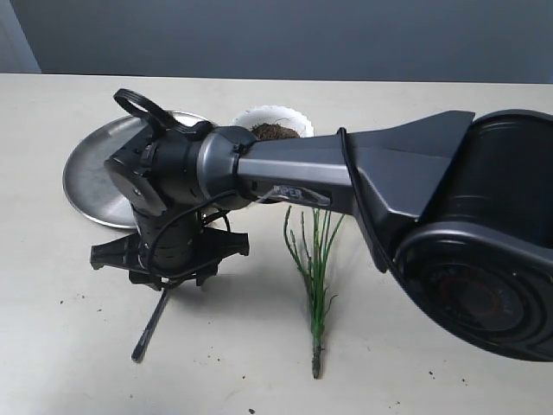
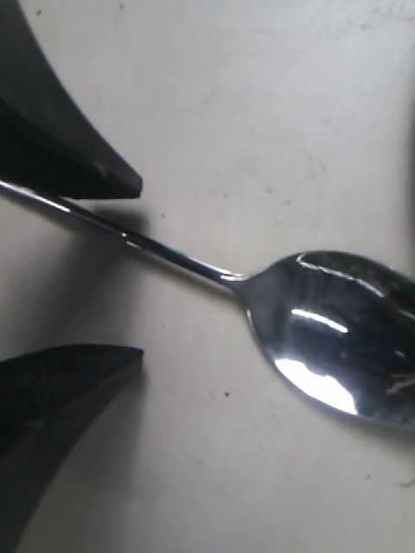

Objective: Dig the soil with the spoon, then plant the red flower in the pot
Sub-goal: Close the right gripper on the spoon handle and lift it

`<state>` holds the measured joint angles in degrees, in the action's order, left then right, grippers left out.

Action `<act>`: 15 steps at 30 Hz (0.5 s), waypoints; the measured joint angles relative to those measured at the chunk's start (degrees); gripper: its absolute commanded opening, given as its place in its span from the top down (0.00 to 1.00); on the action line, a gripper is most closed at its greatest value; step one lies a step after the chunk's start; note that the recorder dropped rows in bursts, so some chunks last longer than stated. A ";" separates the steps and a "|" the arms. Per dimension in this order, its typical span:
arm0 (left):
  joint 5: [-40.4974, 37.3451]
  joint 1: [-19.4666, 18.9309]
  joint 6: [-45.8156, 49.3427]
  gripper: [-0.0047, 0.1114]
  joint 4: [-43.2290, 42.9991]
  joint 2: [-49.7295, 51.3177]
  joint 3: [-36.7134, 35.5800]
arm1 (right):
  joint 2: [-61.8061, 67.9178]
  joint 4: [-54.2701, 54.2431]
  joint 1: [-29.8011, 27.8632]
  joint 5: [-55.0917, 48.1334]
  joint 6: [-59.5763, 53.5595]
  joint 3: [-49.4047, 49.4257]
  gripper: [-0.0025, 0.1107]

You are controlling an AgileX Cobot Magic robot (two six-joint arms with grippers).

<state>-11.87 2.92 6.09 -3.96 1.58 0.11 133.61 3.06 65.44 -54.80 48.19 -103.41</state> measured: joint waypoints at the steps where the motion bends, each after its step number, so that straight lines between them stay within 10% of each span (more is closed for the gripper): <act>1: 0.00 0.00 0.00 0.96 0.00 0.00 0.00 | 0.00 0.00 0.00 0.00 0.00 0.00 0.54; 15: 0.00 0.00 0.00 0.96 0.00 0.00 0.00 | 1.02 -1.43 0.00 -1.11 0.42 -0.59 0.54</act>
<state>-11.87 2.92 6.09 -3.96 1.58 0.11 134.63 1.63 65.44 -55.92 48.61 -104.00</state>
